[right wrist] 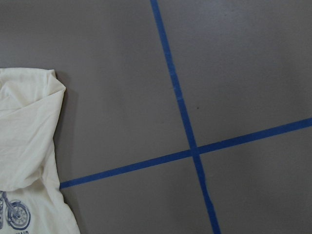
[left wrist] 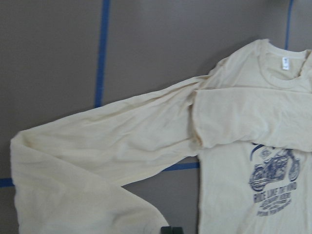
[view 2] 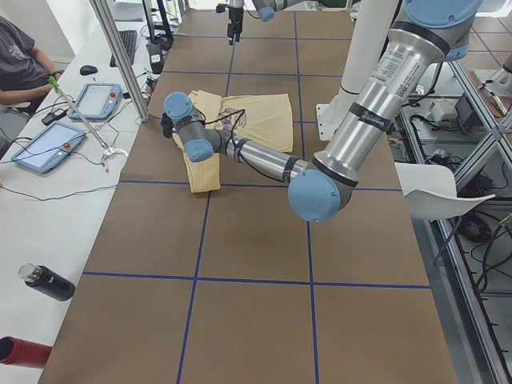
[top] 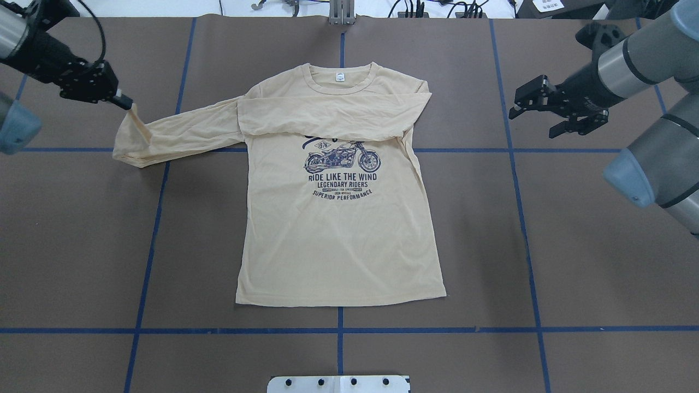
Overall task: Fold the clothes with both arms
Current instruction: 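Fold the grasped sleeve across the shirt toward the collar with the left gripper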
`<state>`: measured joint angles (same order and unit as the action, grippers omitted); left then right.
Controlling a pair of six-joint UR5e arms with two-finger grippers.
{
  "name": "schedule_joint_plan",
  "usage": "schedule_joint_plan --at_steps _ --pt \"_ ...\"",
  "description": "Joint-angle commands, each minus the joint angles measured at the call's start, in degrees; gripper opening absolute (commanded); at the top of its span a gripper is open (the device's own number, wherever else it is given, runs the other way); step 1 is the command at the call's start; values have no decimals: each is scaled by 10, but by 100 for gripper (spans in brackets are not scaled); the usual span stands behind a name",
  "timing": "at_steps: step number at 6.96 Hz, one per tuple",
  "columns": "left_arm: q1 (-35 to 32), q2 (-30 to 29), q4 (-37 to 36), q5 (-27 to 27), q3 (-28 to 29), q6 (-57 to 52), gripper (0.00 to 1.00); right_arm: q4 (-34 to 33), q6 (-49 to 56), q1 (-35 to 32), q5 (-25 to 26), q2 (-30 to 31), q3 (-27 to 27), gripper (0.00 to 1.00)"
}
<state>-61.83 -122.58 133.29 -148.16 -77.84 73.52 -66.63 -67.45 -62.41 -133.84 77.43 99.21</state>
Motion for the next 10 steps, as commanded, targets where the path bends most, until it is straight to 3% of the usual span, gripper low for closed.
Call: schedule_joint_plan --at_steps 1,2,4,7,8,9,10 --pt "79 -93 1 98 1 133 0 0 32 -31 2 36 0 99" --pt "107 -144 1 160 12 197 0 0 69 -47 2 55 -2 99" --pt "173 -256 4 269 98 251 0 0 118 -69 6 73 -4 99" --pt "228 -318 42 391 188 254 0 0 118 -68 10 68 -11 99" --pt "231 -320 66 399 208 258 0 0 118 -68 12 66 -14 99" --pt "231 -324 72 404 222 264 77 0 117 -68 12 65 -18 99" --pt "230 -325 75 407 220 285 97 0 116 -68 11 63 -20 99"
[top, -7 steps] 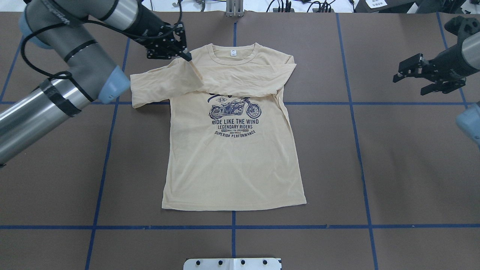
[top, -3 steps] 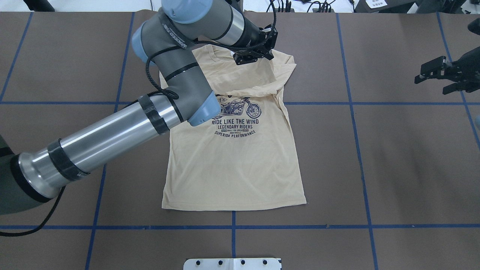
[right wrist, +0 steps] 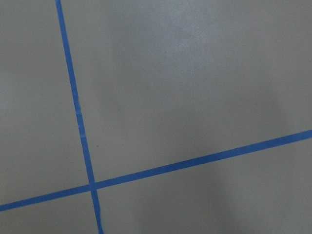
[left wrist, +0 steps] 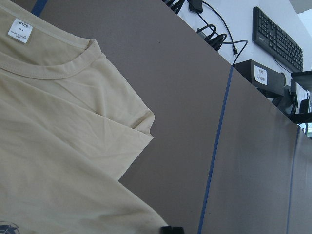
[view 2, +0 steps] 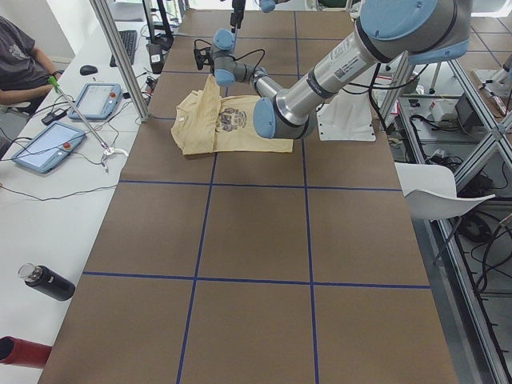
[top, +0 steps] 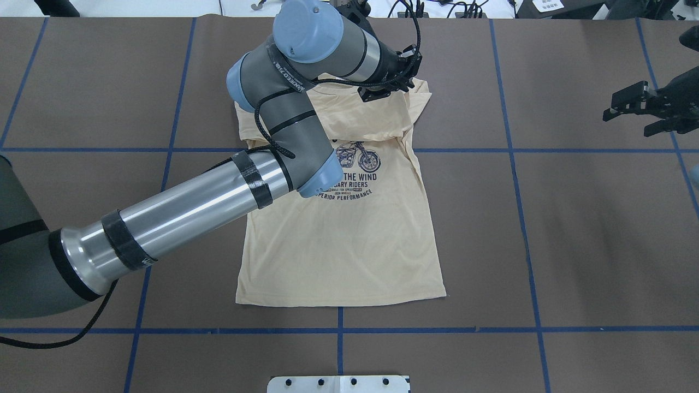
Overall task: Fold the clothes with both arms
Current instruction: 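Fold the grasped sleeve across the shirt toward the collar with the left gripper, then release the sleeve with the left gripper while the right gripper moves to the hem corner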
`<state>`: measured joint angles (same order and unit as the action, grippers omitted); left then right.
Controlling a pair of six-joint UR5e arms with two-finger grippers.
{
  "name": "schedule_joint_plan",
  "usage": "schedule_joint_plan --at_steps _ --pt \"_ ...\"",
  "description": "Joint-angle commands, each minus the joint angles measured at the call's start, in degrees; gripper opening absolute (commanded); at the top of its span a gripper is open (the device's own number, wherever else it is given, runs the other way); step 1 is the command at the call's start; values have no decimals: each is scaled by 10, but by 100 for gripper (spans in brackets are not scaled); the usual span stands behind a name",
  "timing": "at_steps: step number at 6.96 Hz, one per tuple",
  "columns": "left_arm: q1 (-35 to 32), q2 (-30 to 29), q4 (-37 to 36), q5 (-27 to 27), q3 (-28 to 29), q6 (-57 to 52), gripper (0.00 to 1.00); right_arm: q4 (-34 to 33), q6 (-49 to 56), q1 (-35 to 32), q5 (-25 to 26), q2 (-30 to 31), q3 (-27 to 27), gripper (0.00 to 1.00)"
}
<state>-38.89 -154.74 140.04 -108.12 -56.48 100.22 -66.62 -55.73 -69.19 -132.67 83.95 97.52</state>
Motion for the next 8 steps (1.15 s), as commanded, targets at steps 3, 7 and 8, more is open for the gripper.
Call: schedule_joint_plan --at_steps 3,7,8 --pt "-6 74 -10 -53 -109 20 97 3 -138 62 11 1 52 99" --pt "-35 331 -25 -73 -349 -95 94 4 -496 447 401 8 221 99" --pt "-58 336 -27 -99 -351 -125 94 -17 -533 542 508 11 213 99"
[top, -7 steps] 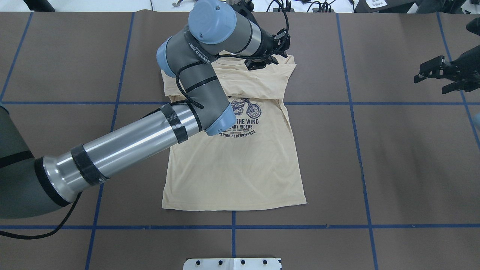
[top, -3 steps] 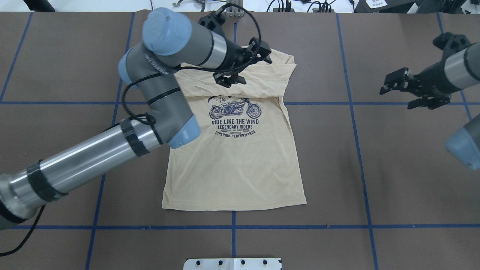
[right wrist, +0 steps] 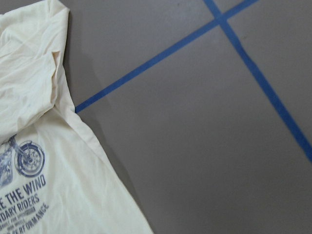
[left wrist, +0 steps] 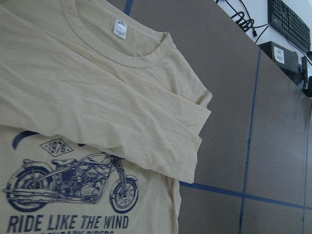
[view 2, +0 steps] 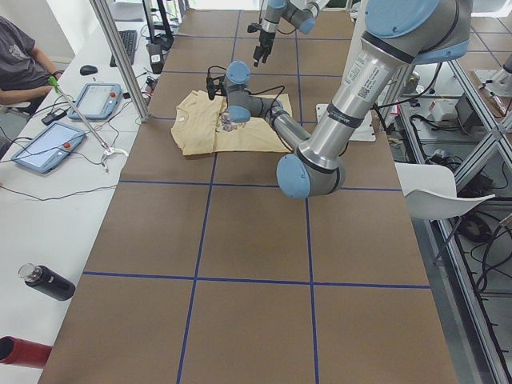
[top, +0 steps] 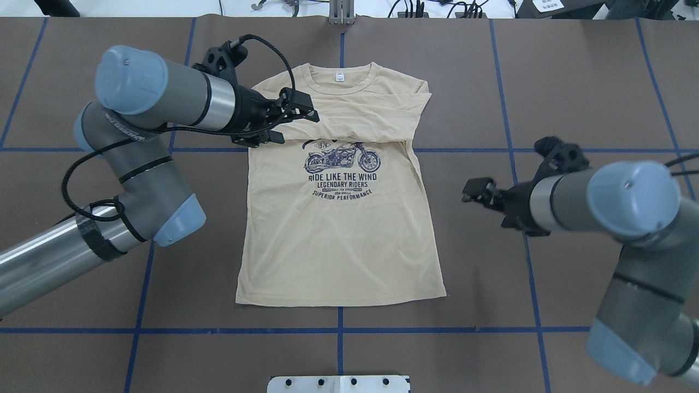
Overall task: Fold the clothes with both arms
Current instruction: 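Release the sleeve with the left gripper while the right gripper moves to the hem corner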
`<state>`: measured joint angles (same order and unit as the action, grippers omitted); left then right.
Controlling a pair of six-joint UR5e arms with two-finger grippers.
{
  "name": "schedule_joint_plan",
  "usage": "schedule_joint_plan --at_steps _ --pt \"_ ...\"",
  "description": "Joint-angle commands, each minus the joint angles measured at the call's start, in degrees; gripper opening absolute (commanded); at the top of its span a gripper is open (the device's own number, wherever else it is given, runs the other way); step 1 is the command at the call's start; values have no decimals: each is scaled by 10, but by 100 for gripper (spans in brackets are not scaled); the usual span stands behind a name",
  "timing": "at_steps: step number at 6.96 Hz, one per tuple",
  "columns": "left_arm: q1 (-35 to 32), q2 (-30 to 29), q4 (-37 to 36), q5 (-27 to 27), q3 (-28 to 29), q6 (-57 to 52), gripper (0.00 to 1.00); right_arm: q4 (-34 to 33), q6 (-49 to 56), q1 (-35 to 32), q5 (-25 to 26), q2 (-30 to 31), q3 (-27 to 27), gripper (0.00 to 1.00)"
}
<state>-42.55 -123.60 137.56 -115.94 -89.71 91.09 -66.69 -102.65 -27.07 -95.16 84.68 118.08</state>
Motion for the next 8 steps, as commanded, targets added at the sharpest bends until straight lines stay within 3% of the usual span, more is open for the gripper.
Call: schedule_joint_plan --at_steps 1,4,8 --pt "-27 27 -1 -32 -19 -35 94 -30 -115 149 155 -3 5 98" --pt "-25 27 -1 -32 -18 -28 94 -29 -135 165 158 -31 -45 96" --pt "-26 28 0 -31 -18 -28 94 -30 -156 167 154 -30 -43 85"
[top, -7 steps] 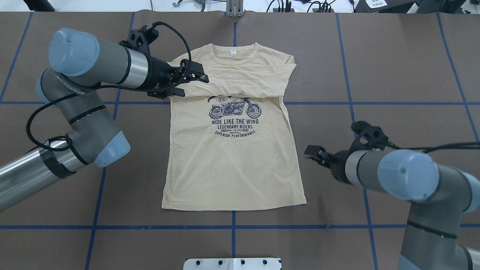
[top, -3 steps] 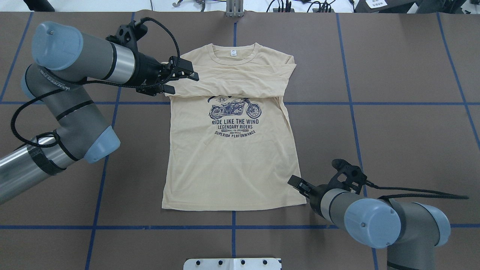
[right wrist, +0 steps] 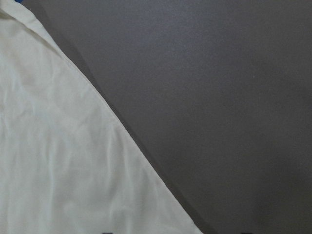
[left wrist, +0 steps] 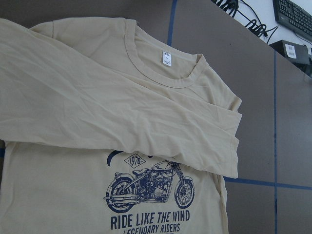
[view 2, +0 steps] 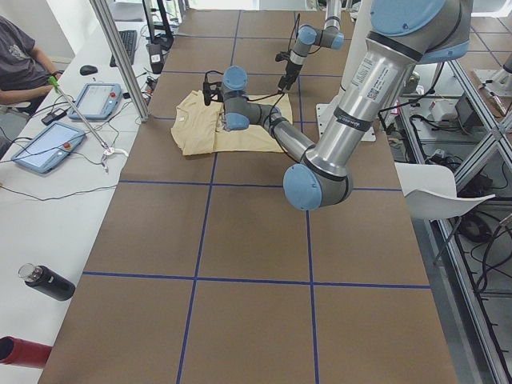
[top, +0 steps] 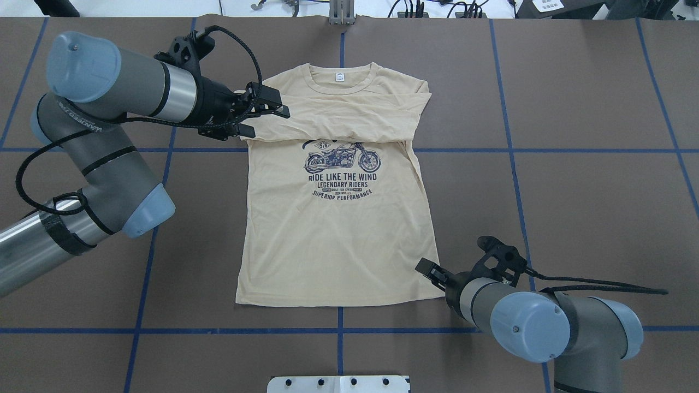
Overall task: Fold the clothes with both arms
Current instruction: 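Release the sleeve with the left gripper while the right gripper moves to the hem corner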
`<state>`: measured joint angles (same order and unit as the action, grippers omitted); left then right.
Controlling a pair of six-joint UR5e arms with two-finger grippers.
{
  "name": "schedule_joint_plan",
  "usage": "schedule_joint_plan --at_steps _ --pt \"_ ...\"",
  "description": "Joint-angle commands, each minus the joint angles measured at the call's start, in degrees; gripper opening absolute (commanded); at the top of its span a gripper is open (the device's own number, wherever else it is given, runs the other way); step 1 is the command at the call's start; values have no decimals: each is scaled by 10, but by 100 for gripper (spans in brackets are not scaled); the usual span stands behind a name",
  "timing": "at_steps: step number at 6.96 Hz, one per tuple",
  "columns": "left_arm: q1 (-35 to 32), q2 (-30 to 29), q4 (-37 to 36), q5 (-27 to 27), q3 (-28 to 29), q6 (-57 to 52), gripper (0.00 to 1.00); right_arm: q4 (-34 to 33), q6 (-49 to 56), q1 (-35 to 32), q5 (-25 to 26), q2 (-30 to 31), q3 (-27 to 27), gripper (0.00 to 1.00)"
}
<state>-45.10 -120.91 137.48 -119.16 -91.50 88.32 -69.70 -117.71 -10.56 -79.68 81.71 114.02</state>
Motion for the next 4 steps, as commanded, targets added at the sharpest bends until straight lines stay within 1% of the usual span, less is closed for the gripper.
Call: schedule_joint_plan --at_steps 1,4 --pt "0 1 2 0 2 0 94 0 -9 3 -1 -1 -2 83" --pt "0 0 2 1 3 1 94 0 -10 10 -1 -1 -3 83"
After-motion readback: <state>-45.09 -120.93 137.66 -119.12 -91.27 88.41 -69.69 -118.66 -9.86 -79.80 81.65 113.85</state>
